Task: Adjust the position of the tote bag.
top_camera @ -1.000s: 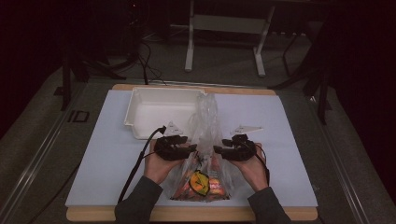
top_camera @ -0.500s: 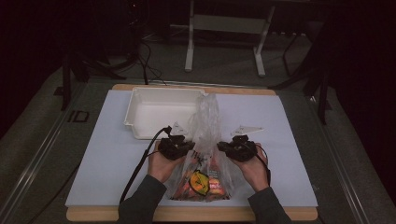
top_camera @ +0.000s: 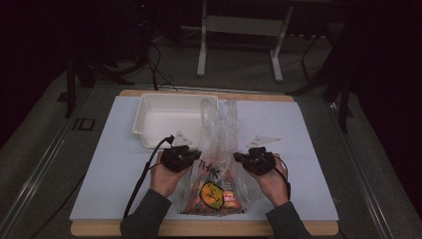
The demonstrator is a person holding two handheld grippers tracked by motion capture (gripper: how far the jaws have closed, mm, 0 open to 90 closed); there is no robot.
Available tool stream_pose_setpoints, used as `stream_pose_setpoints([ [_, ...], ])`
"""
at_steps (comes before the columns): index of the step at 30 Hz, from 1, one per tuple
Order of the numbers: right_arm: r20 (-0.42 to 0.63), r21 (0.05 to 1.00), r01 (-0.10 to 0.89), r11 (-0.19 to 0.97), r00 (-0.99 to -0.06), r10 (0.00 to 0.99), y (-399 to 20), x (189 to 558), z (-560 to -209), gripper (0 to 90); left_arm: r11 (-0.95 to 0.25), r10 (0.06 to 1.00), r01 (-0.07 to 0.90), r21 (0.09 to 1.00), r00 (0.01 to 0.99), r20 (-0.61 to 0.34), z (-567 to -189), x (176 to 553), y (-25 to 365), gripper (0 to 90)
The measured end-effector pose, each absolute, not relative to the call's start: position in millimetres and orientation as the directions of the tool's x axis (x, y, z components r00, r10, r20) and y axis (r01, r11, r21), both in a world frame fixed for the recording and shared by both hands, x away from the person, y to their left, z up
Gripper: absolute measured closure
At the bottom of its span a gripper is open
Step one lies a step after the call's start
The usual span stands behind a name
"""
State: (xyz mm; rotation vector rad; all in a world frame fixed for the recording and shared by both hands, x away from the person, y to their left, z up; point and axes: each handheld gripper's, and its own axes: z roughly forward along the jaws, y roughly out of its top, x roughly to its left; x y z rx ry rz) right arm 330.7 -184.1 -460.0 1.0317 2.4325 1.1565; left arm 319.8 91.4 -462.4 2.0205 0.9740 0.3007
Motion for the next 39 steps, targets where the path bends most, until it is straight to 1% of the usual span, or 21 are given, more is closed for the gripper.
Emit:
stream_pose_setpoints([
  [16,0.050,0.762,0.481,0.433,-0.711,0.701,-191,326,-458,89.8,-0.321,0.758,0.531,0.784,0.641,-0.124,-464,310,116,89.7],
  [39,0.048,0.766,0.484,0.423,-0.699,0.713,-207,318,-459,89.8,-0.306,0.785,0.543,0.782,0.609,-0.115,-468,301,136,89.7],
])
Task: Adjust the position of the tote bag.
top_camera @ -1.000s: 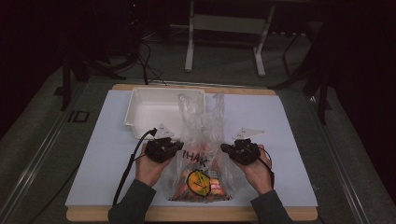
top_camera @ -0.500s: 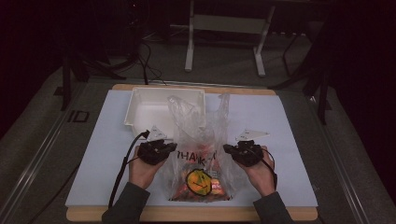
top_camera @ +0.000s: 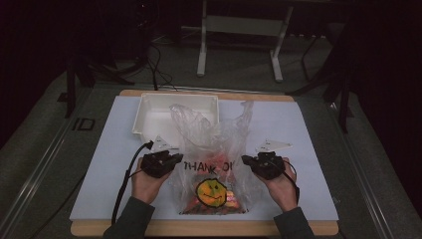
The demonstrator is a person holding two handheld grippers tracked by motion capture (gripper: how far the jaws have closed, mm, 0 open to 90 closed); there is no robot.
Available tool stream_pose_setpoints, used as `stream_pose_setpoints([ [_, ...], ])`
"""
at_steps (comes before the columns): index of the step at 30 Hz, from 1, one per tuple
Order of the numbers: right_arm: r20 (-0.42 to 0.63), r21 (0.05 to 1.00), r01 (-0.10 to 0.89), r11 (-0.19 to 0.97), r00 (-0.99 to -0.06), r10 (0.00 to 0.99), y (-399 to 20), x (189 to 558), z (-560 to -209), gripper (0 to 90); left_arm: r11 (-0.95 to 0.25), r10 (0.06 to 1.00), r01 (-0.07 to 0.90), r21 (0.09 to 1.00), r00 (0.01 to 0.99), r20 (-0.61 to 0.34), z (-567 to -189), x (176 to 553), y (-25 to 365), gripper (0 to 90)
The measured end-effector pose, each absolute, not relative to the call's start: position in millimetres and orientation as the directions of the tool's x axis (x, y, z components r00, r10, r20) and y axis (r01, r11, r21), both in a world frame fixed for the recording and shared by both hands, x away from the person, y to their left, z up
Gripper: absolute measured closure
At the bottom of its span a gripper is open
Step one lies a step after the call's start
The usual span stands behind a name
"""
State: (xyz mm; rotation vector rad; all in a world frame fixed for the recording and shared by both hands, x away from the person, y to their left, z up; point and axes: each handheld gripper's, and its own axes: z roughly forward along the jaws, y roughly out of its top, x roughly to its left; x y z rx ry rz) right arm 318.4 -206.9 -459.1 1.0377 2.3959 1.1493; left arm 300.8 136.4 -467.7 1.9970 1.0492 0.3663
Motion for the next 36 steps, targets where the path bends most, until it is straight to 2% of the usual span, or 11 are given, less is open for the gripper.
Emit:
stream_pose_setpoints([
  [14,0.050,0.767,0.488,0.416,-0.692,0.720,-215,314,-461,89.9,-0.250,0.790,0.567,0.785,0.589,-0.173,-478,297,153,89.7],
  [36,0.048,0.767,0.494,0.410,-0.682,0.730,-228,310,-463,89.9,-0.232,0.813,0.588,0.775,0.555,-0.178,-486,291,170,89.8],
])
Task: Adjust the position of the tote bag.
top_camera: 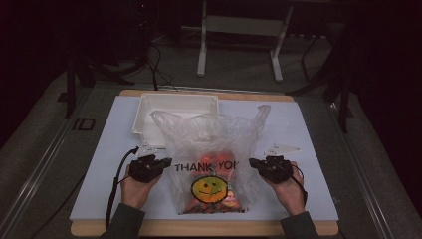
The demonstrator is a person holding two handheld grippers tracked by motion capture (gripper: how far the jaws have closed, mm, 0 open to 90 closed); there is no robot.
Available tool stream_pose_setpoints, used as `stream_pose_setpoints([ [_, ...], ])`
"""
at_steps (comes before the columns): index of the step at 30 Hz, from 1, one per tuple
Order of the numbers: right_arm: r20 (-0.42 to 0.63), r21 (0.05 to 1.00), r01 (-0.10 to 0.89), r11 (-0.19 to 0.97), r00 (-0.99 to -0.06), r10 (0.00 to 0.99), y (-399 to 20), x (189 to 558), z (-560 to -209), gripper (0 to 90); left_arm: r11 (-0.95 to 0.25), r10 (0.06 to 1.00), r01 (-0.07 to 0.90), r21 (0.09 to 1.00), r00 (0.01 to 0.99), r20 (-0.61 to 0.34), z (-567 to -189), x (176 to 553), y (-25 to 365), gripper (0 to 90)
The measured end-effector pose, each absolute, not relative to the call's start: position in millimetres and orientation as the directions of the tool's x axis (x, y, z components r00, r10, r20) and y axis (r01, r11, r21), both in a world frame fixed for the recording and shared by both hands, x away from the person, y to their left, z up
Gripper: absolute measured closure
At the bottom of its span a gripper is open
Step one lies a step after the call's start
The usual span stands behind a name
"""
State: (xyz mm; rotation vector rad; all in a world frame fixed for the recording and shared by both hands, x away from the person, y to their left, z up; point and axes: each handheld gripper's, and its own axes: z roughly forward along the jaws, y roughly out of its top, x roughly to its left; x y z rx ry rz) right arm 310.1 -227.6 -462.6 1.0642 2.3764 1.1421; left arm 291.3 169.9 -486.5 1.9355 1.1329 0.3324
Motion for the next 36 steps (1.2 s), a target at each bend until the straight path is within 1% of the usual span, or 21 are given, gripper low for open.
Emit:
stream_pose_setpoints([
  [21,0.048,0.763,0.506,0.401,-0.664,0.746,-243,304,-466,90.0,-0.205,0.834,0.622,0.756,0.515,-0.197,-500,283,190,89.8],
  [36,0.044,0.769,0.493,0.408,-0.676,0.735,-249,285,-468,89.9,-0.225,0.828,0.621,0.751,0.528,-0.188,-505,267,191,89.8],
])
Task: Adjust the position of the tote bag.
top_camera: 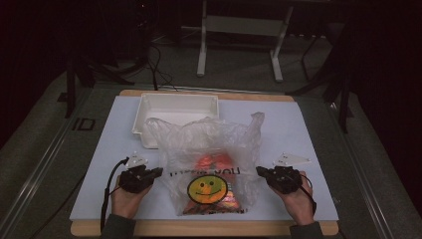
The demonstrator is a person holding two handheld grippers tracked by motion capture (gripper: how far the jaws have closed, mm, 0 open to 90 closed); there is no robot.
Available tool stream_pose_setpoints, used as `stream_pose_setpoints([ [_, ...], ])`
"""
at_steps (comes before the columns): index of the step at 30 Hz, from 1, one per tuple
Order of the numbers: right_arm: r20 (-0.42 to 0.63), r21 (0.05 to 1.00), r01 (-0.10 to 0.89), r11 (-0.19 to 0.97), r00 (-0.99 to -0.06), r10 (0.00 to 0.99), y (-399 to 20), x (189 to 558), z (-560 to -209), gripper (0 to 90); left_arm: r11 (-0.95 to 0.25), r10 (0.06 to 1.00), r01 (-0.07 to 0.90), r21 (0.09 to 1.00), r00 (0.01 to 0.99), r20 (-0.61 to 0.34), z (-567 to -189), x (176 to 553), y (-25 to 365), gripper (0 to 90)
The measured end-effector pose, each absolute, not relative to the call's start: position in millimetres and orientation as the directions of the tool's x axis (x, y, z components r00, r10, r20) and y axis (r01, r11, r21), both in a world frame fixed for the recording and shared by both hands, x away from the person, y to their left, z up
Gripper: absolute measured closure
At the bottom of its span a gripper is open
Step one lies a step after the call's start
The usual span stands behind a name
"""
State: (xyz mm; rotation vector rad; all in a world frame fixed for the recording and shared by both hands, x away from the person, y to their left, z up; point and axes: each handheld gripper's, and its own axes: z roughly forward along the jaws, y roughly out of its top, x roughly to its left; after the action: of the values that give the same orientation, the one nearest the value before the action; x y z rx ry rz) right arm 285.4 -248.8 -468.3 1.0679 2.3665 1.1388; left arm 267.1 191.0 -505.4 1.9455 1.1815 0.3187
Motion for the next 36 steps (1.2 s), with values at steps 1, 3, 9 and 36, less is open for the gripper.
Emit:
stream_pose_setpoints([
  [1,0.044,0.769,0.493,0.408,-0.676,0.735,-249,285,-468,89.9,-0.225,0.828,0.621,0.751,0.528,-0.188,-505,267,191,89.8],
  [3,0.046,0.766,0.494,0.411,-0.680,0.732,-249,281,-471,89.9,-0.232,0.825,0.622,0.748,0.533,-0.187,-508,263,191,89.7],
  [9,0.052,0.750,0.505,0.428,-0.690,0.722,-250,274,-483,89.9,-0.258,0.817,0.634,0.729,0.546,-0.185,-517,255,187,89.7],
  [36,0.033,0.725,0.511,0.463,-0.697,0.717,-247,272,-495,89.1,-0.237,0.779,0.558,0.795,0.599,-0.188,-504,239,192,71.0],
])
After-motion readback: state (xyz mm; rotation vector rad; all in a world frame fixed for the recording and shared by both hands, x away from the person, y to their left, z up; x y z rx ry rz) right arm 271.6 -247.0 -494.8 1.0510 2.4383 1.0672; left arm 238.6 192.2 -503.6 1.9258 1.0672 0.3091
